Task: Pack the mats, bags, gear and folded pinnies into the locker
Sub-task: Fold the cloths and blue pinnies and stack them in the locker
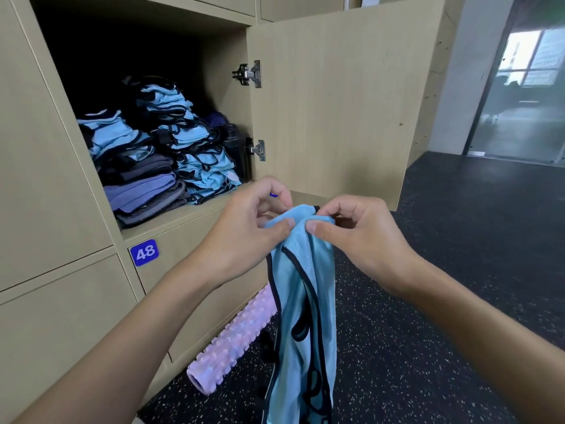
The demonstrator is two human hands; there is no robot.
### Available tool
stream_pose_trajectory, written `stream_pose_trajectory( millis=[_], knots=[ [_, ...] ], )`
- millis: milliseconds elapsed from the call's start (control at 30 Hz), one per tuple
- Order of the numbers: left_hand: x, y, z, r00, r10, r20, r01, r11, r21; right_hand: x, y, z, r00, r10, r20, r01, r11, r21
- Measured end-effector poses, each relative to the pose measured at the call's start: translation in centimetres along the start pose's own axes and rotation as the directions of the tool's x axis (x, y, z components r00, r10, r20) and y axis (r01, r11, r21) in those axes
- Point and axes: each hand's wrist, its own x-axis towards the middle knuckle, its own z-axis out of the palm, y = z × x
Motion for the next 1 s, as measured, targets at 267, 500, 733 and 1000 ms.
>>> stream_pose_trajectory(
  millis=[267,500,733,1000],
  knots=[
    [-0.5,-0.3,0.5,0.997,-0.064,0.054,0.059,0.994,0.09,0.2,-0.3,-0.5,0.994,-0.011,-0.113,0.015,0.999,0.037],
    [-0.2,0.1,0.7,0.995,-0.058,-0.079,0.066,0.993,0.101,0.1,-0.3,-0.9,0.994,0.014,-0.106,-0.014,1.0,0.001],
    [0.1,0.6,0.1,0.994,-0.065,-0.084,0.066,0.998,0.004,0.1,-0.8,-1.8,0.992,0.005,0.13,-0.01,0.999,0.034],
    [0.0,1.1,-0.6,0.995,-0.084,-0.057,0.085,0.996,0.018,-0.2,-0.8,-1.9,0.997,-0.008,0.082,0.019,0.99,-0.137]
  ],
)
